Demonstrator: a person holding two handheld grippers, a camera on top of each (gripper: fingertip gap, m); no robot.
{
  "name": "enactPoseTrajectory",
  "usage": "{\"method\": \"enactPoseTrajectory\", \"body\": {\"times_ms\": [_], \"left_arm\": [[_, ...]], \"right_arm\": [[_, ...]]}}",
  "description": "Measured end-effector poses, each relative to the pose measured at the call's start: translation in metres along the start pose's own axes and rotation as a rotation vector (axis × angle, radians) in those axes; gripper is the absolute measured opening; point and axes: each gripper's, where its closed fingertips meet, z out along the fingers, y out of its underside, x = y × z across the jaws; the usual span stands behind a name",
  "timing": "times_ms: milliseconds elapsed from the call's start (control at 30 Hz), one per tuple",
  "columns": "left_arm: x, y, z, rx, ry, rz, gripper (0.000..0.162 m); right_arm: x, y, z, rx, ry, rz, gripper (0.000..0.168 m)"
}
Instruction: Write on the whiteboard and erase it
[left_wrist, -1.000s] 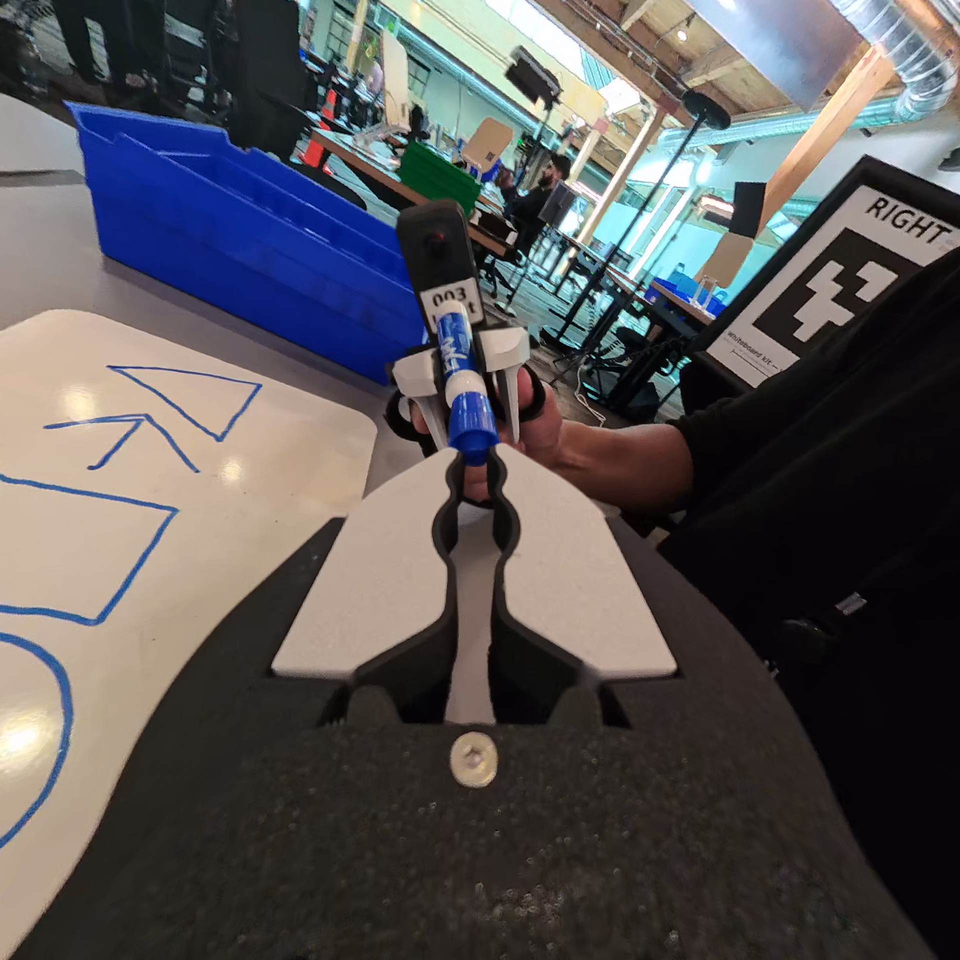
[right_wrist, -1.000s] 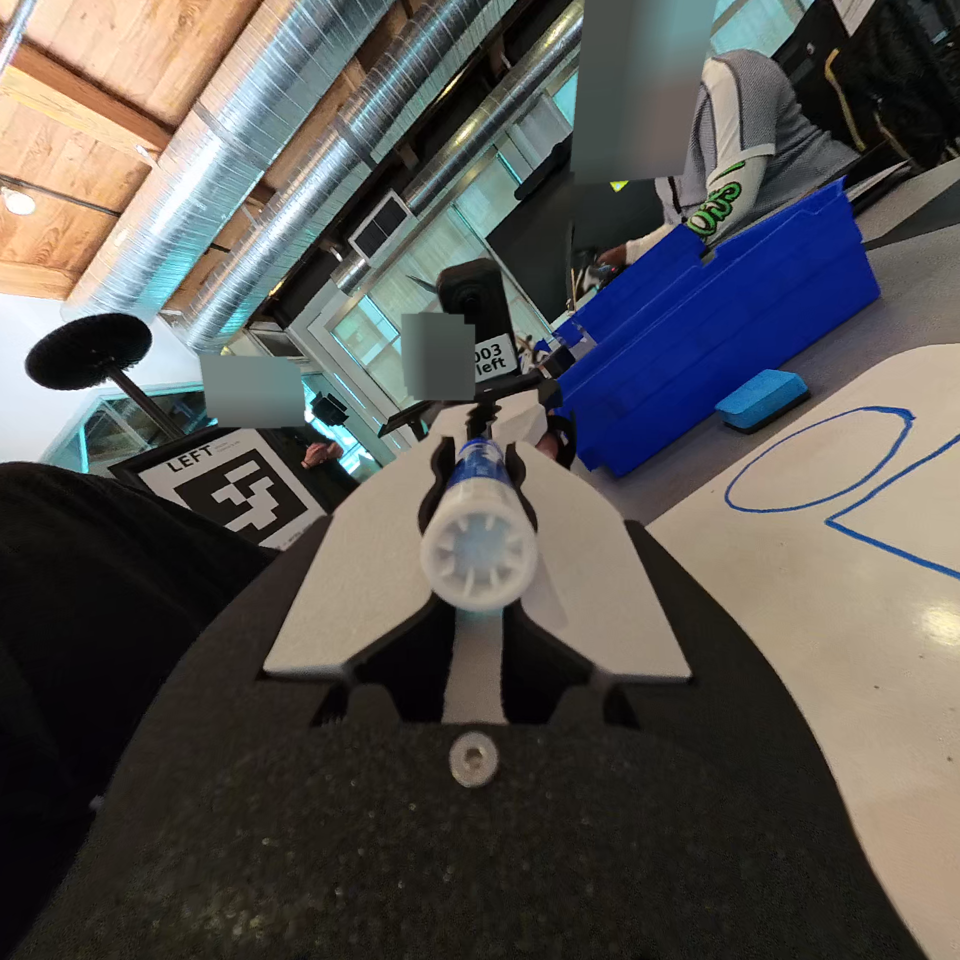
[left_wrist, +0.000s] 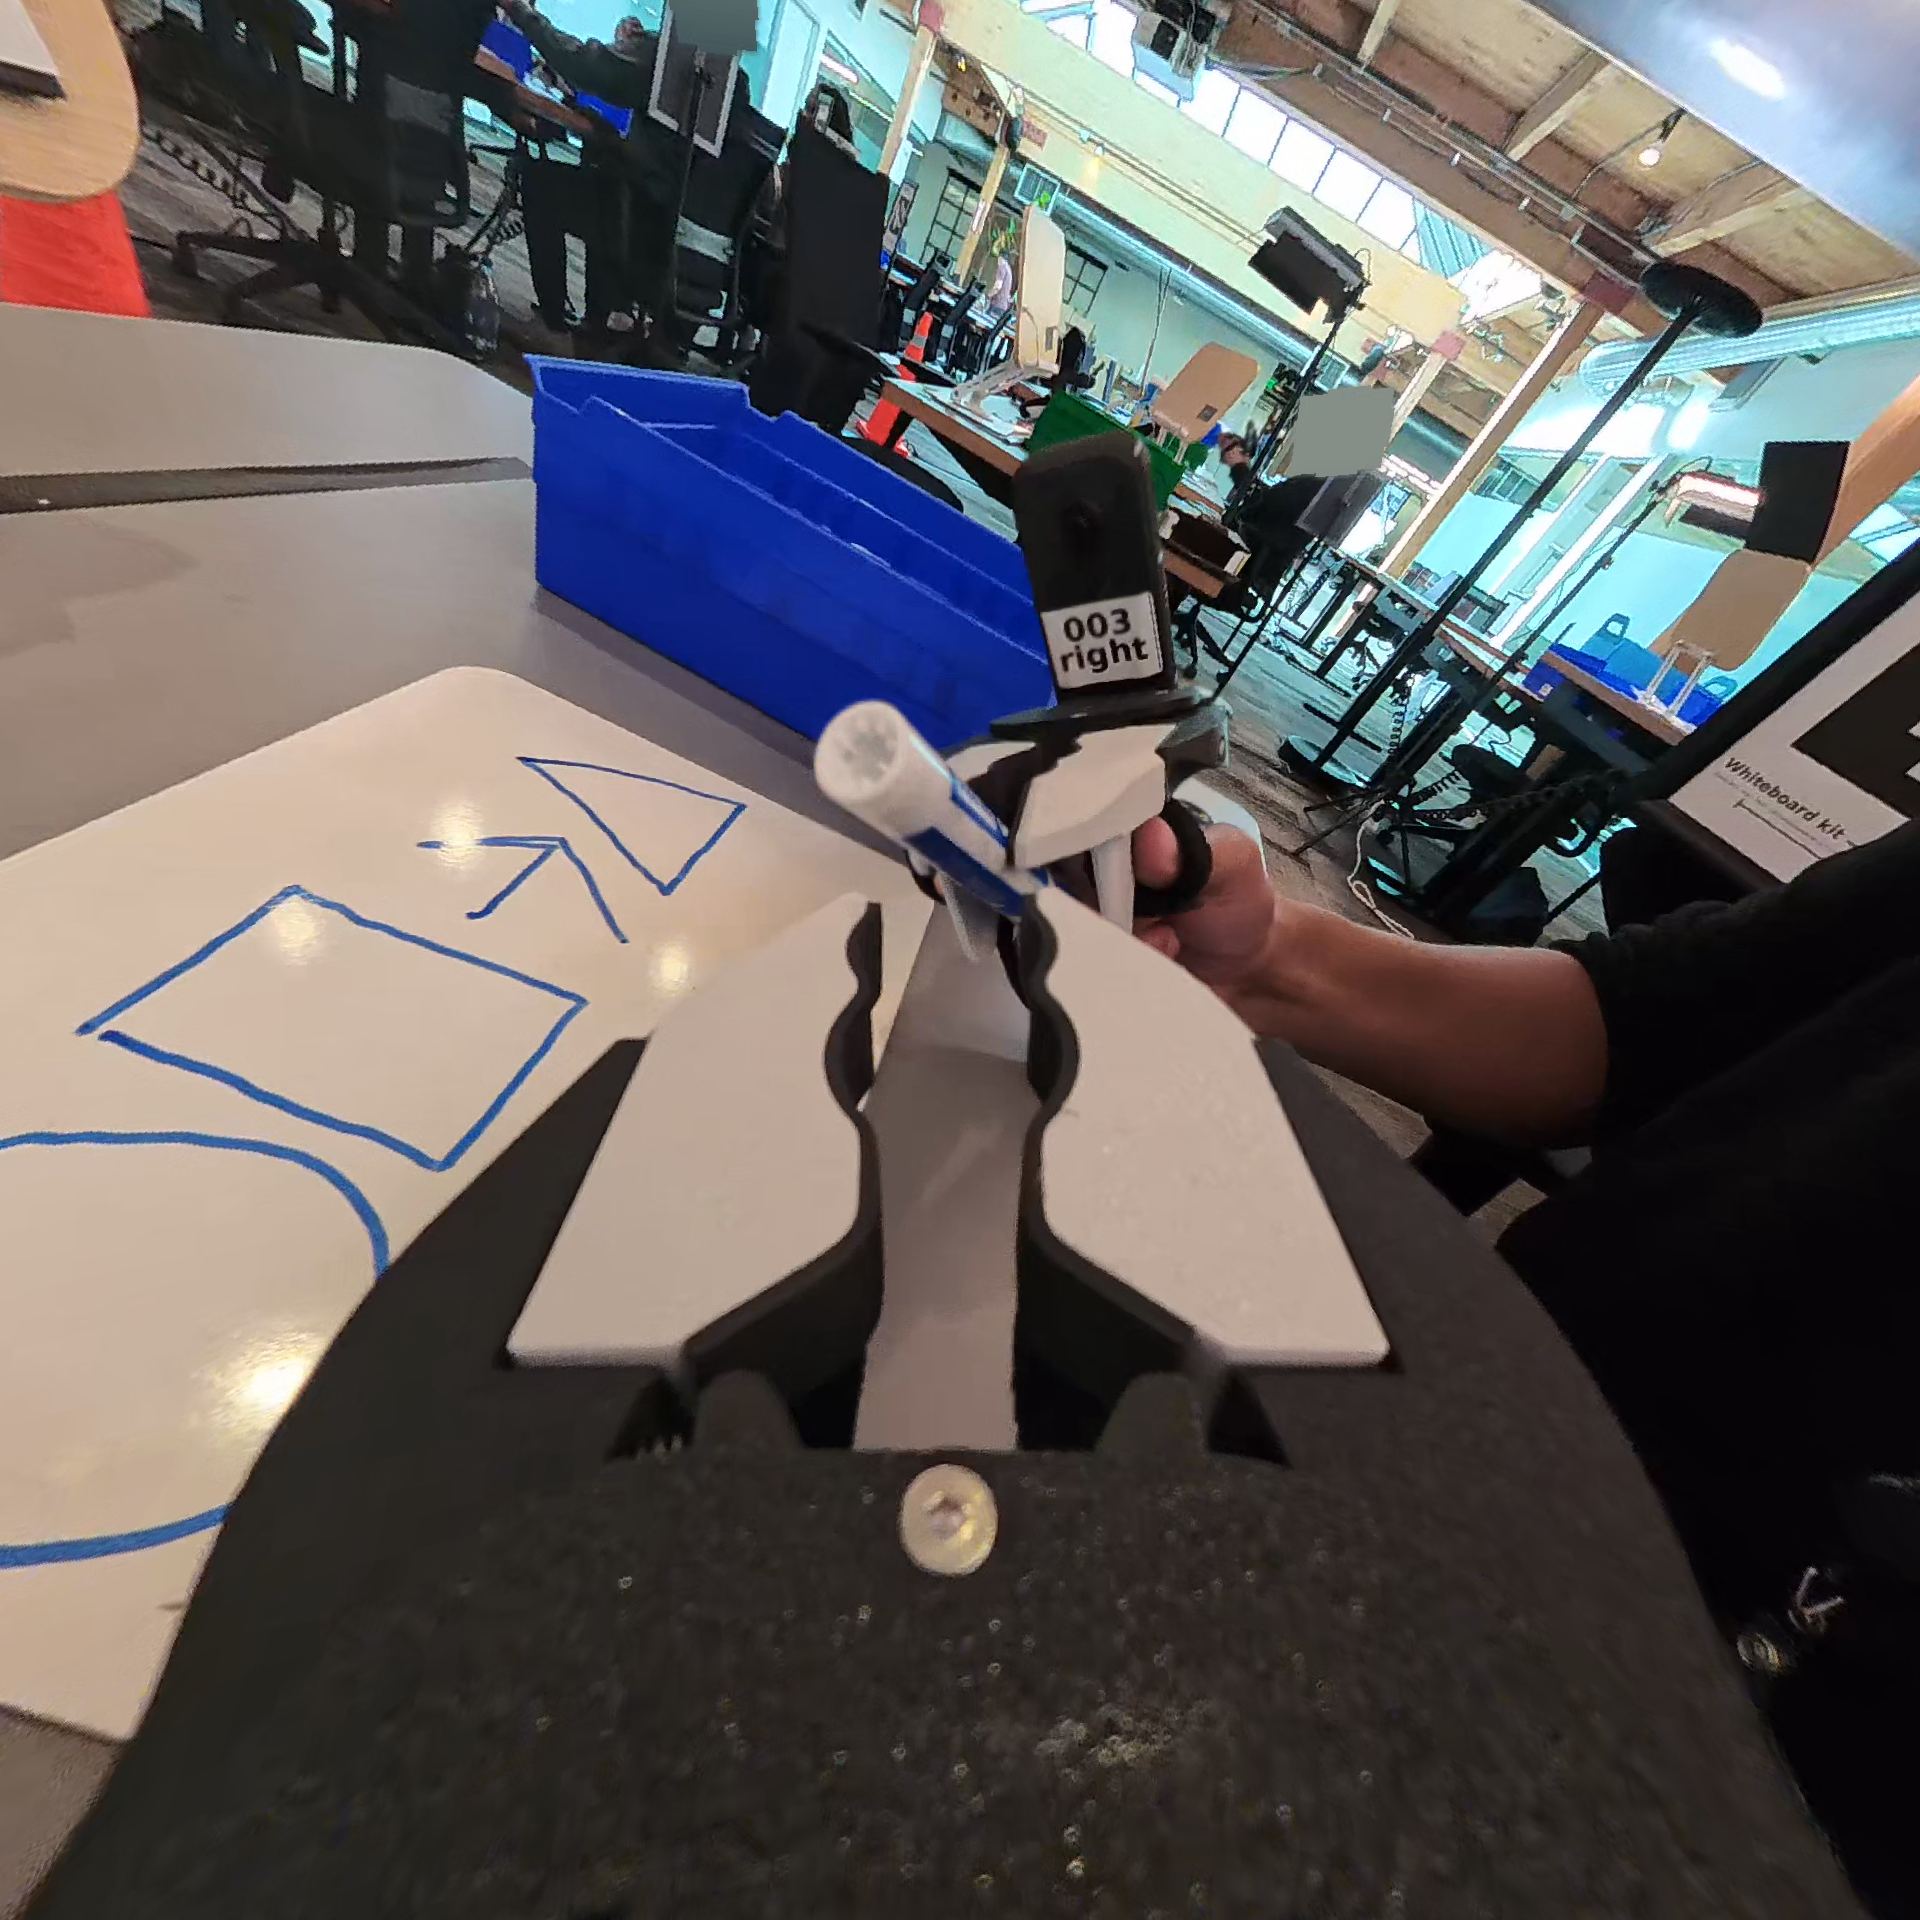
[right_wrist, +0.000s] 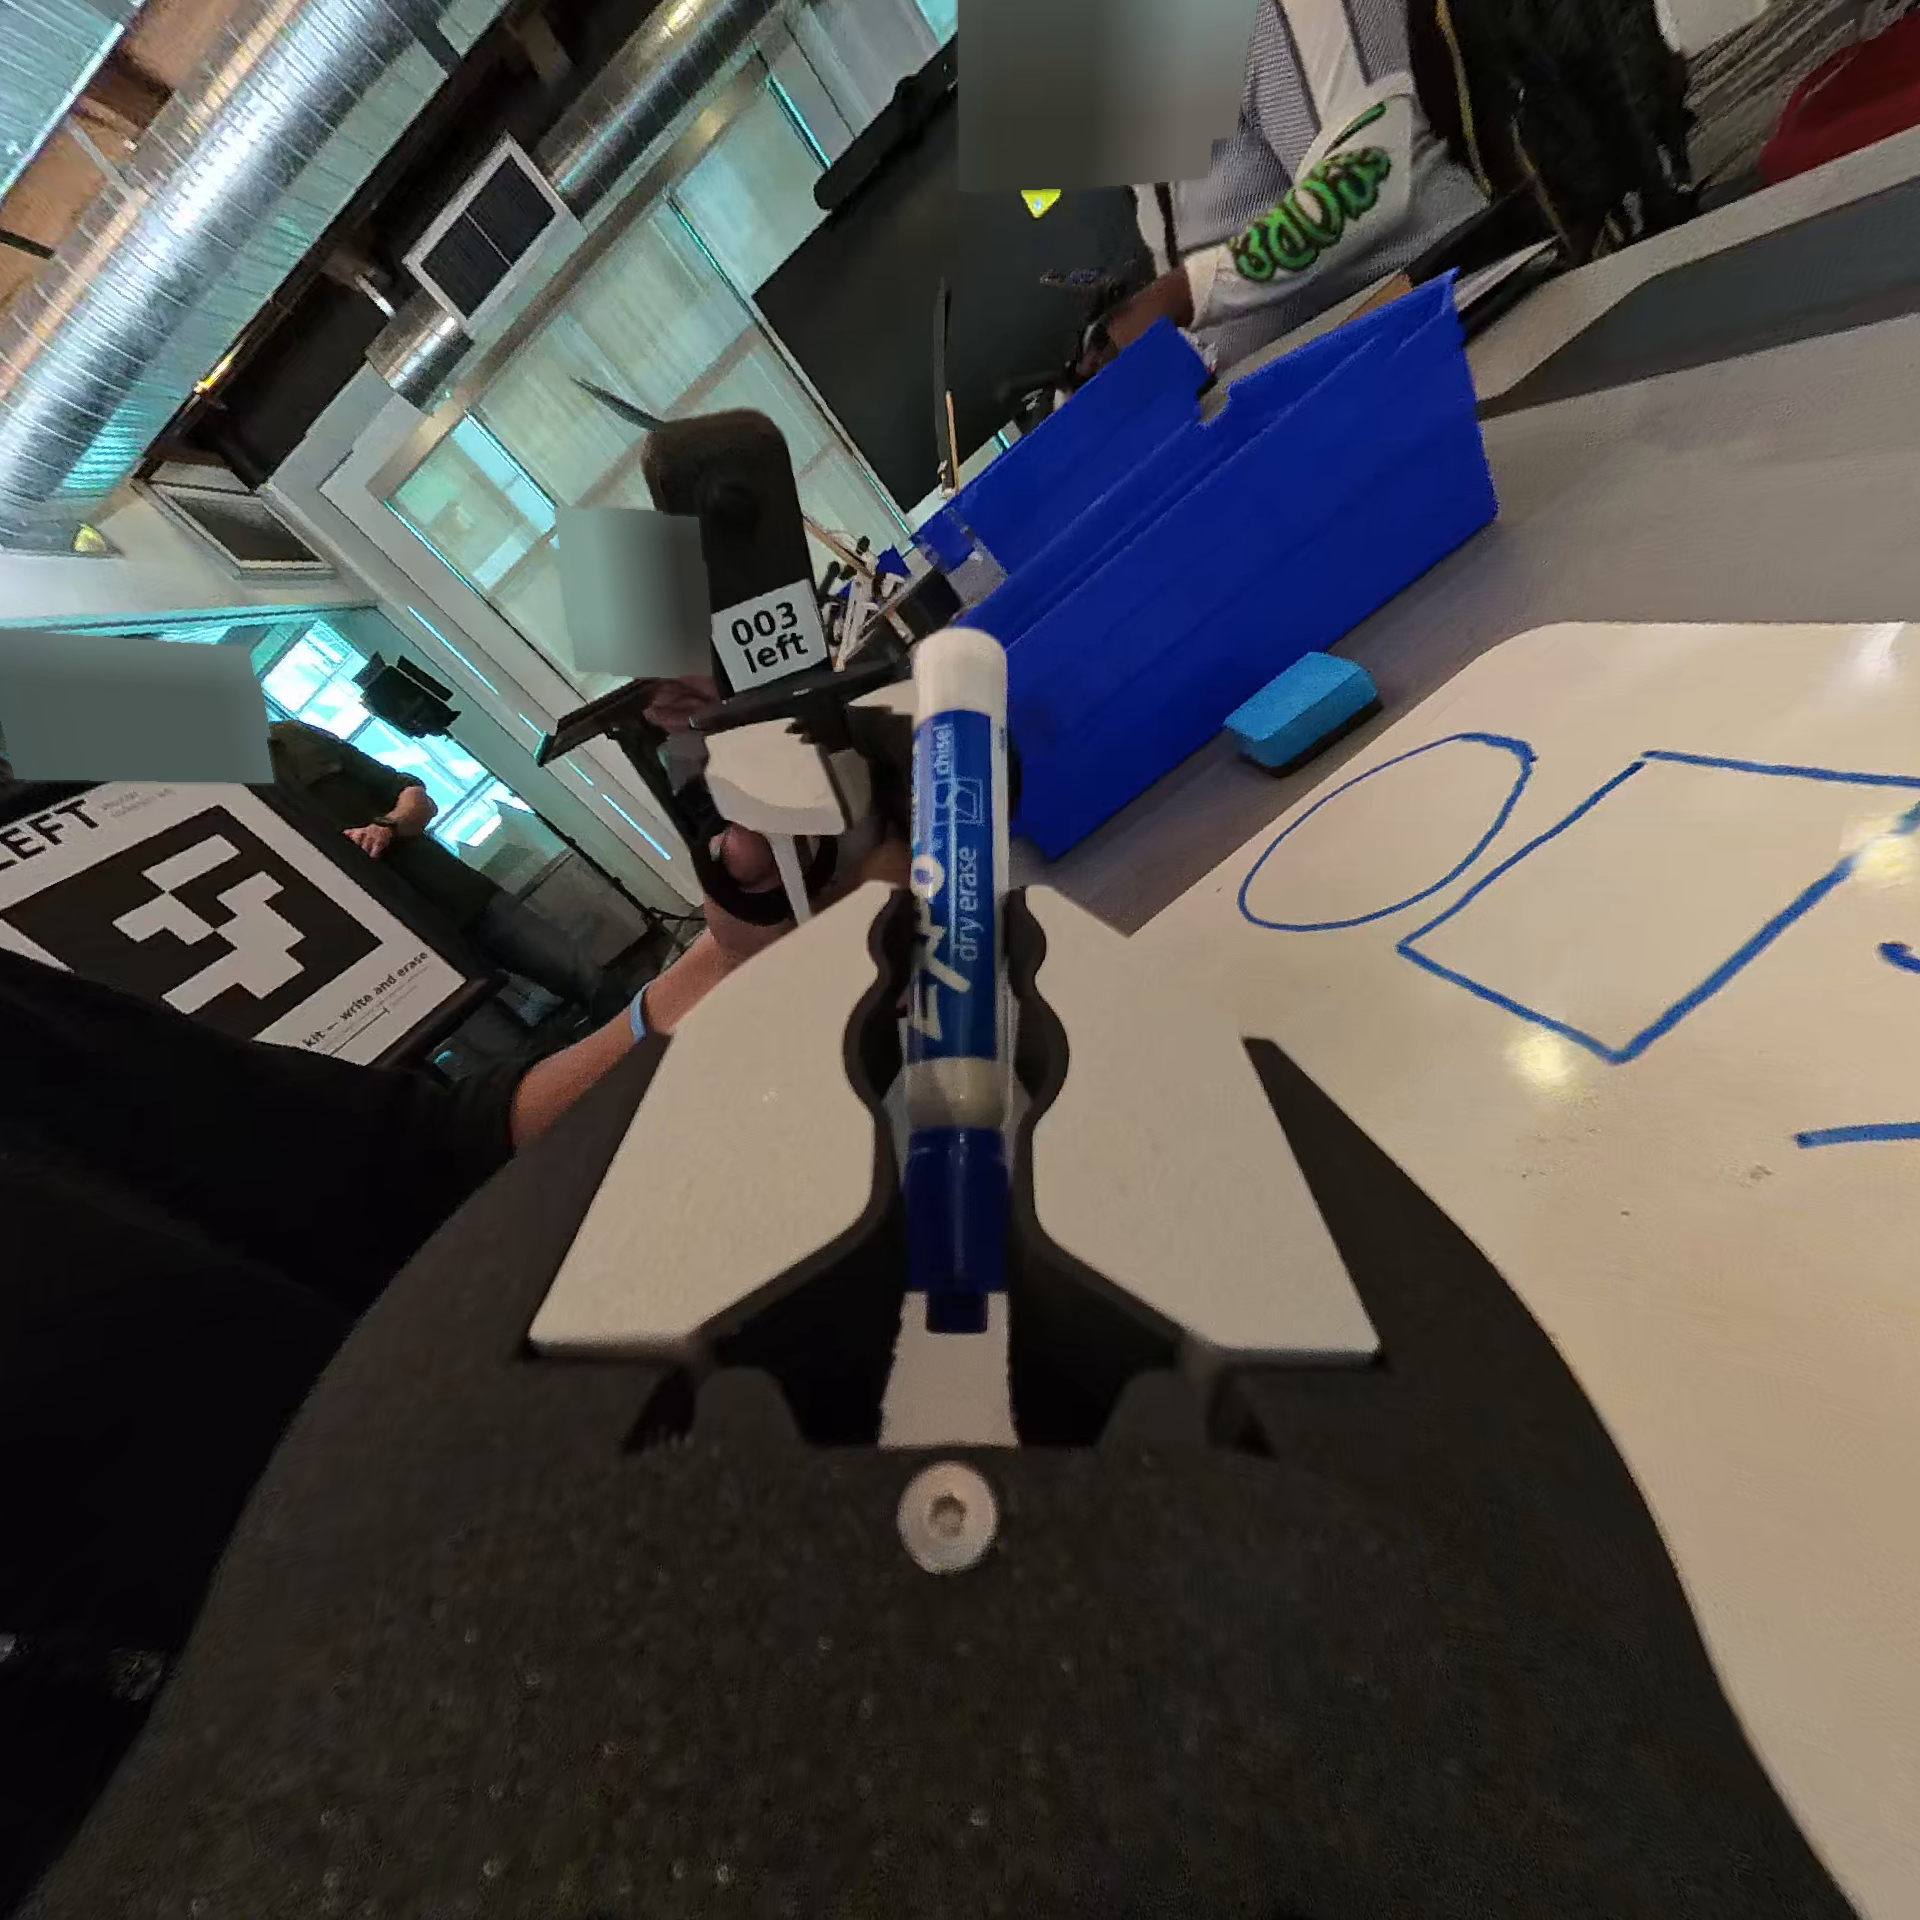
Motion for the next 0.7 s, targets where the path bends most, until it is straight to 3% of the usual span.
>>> {"method": "enactPoseTrajectory", "body": {"times_ms": [467, 700], "left_arm": [[0.017, 0.003, 0.006, 0.031, 0.114, -0.088, 0.025], [-0.047, 0.035, -0.03, -0.031, -0.378, -0.178, 0.034]], "right_arm": [[0.004, -0.022, -0.024, 0.107, 0.04, 0.005, 0.018], [0.015, -0.038, -0.05, 0.081, 0.333, -0.152, 0.018]]}}
